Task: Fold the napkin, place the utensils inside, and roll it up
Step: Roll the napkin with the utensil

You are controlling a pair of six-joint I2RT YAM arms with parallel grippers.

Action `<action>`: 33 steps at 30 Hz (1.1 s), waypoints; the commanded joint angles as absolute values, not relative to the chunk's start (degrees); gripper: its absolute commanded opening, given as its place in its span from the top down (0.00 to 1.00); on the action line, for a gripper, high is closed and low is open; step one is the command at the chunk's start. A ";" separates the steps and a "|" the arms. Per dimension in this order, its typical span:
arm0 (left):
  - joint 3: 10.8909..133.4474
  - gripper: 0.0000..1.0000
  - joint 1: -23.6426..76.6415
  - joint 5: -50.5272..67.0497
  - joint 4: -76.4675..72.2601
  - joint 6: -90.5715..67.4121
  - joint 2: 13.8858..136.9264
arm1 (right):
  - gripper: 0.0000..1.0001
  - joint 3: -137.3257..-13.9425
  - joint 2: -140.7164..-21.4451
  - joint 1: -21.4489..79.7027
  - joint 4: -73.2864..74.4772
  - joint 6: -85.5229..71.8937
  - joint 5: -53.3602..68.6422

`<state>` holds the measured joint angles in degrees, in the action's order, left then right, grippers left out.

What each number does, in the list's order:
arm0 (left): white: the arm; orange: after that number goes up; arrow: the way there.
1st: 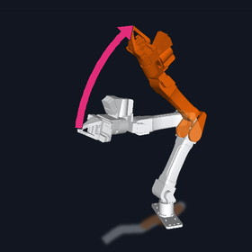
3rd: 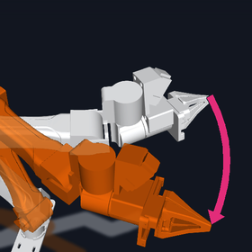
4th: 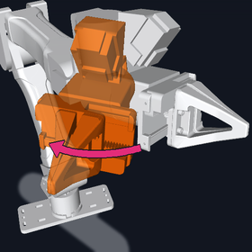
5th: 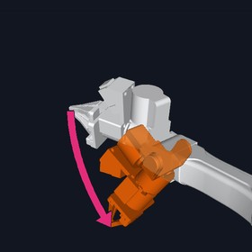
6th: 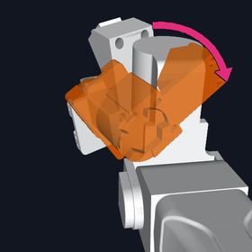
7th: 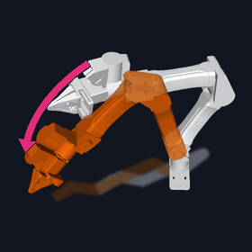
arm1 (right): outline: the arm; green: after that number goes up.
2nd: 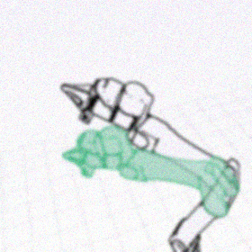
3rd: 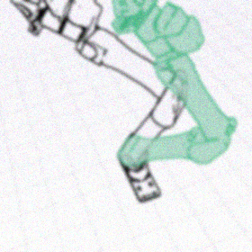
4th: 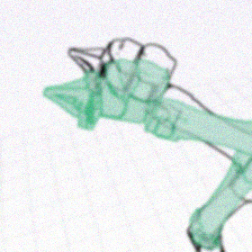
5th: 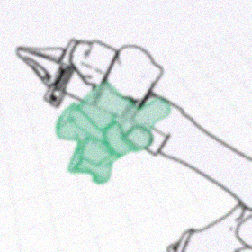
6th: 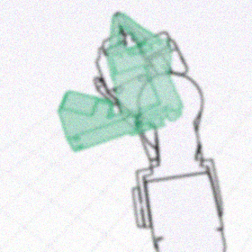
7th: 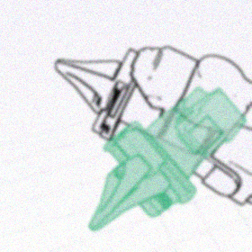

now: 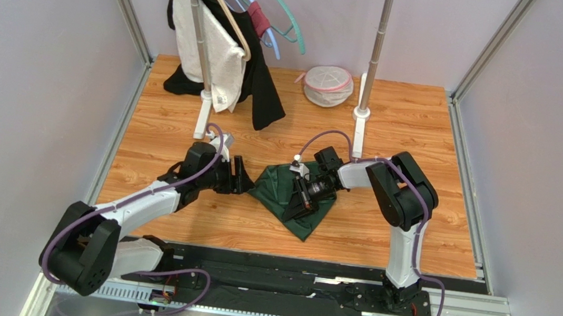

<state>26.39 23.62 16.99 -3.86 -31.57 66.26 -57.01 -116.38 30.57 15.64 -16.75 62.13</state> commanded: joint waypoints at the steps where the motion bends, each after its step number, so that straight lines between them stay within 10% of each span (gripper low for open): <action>1: 29.79 0.30 23.82 18.71 -1.48 -37.70 70.03 | 1.00 -56.43 -118.74 30.23 16.61 -15.47 52.91; 22: 34.98 0.35 23.64 25.05 -8.61 -40.87 85.52 | 1.00 -56.34 -118.92 30.23 16.52 -15.20 50.98; 33: 37.17 0.62 23.38 24.79 -5.11 -40.61 88.85 | 1.00 -56.43 -118.04 30.32 17.84 -14.33 49.13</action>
